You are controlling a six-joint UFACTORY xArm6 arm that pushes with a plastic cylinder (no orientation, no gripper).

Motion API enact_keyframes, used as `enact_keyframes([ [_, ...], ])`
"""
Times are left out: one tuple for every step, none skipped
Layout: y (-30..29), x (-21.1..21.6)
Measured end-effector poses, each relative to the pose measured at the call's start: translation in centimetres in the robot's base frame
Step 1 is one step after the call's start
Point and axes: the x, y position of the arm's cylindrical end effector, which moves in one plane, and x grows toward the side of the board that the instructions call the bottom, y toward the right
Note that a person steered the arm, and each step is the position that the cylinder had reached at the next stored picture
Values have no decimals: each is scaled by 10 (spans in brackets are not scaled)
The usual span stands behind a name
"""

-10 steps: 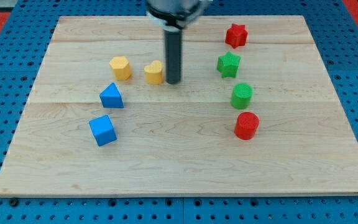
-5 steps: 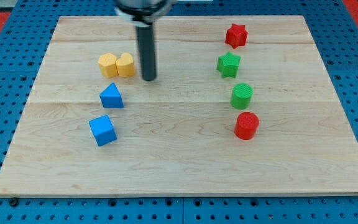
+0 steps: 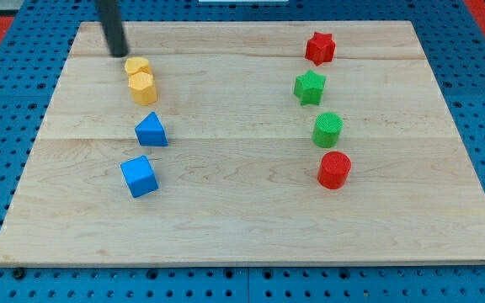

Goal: Move the yellow heart towards the top left

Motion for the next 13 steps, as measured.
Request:
enact_keyframes([
  [-8,54],
  [35,54],
  [65,42],
  [66,15],
  [62,-1],
  [48,8],
  [46,31],
  [93,32],
  [104,31],
  [119,25],
  [157,20],
  [193,15],
  [197,-6],
])
